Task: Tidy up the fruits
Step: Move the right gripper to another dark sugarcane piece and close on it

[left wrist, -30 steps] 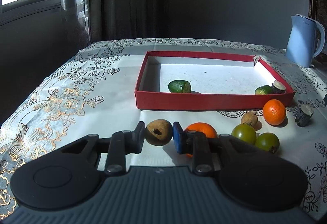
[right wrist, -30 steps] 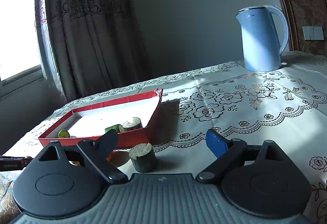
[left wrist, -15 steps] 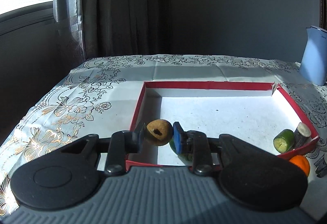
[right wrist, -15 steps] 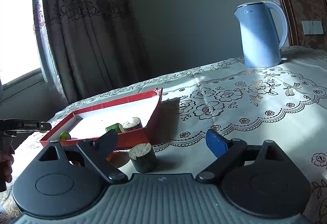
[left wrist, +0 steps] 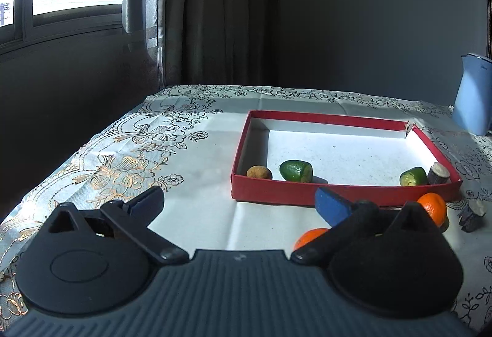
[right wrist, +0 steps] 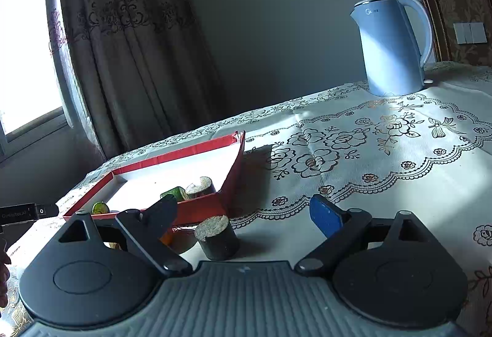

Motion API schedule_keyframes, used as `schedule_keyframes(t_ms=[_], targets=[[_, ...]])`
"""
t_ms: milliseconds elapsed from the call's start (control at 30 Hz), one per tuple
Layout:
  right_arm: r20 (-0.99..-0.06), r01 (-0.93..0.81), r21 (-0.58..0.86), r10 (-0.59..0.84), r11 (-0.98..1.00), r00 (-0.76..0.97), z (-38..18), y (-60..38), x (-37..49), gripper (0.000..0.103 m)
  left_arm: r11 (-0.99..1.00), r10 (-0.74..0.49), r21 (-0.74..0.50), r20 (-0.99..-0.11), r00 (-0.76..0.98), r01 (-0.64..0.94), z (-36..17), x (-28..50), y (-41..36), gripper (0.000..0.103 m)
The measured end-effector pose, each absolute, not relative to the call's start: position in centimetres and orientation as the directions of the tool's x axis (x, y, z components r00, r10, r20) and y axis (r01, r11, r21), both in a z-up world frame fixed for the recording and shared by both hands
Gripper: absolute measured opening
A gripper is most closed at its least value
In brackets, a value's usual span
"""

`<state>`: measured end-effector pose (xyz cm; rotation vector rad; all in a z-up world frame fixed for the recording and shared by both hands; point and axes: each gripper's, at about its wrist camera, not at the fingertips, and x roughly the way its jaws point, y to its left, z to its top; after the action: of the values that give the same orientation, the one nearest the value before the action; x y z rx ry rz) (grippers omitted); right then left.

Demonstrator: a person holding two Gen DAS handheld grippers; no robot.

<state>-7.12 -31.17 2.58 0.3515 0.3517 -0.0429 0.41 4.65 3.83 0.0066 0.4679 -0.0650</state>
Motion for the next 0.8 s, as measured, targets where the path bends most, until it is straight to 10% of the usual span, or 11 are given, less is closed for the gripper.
schedule_keyframes(t_ms=[800], targets=[[-0.539,-0.094,0.004,0.082,0.996,0.839,2.0,-27.1,-2.4,0.094,0.99,-0.058,-0.137,-0.546,0.836,-0.021,0.7,-1.0,7.4,0.103]])
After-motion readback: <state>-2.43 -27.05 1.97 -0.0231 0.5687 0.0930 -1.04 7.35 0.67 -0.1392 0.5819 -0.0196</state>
